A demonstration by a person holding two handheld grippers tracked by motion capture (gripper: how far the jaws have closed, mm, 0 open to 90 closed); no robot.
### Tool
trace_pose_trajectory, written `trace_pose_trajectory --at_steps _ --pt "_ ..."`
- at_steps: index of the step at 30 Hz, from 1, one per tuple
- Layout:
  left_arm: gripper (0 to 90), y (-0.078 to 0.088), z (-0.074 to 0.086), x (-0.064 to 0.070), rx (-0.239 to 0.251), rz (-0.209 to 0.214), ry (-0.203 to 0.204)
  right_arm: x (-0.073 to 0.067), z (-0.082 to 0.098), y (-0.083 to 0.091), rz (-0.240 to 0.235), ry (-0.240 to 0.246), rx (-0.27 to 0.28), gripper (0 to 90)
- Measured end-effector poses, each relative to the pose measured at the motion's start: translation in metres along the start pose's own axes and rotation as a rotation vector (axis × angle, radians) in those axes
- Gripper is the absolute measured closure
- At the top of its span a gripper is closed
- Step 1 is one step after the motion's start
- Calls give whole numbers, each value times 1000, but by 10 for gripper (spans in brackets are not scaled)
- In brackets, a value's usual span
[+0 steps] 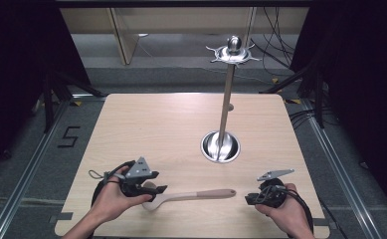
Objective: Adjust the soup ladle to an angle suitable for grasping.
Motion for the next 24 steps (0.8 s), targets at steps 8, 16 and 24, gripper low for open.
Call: trace_pose_trajectory --at_steps 8,16,24 --pt "517 -31 -30 10 -200 108 -226 4 2 -2 71 154 -37 751" --pt "556 -69 -54 21 -395 195 -352 2 -1 -5 117 324 -75 698" --pt "589 -94 -57 26 -514 195 -347 -1 -1 -3 117 328 -67 656"
Point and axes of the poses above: each handheld gripper's, and its own axes: y roughly backward along the jaws, z roughly out of its underside, x roughly to its right, the point moved 2 cm from there along -y, roughly forward along the jaws, and after that the axes turned 5 degrees about z, right-handed, at the moved point
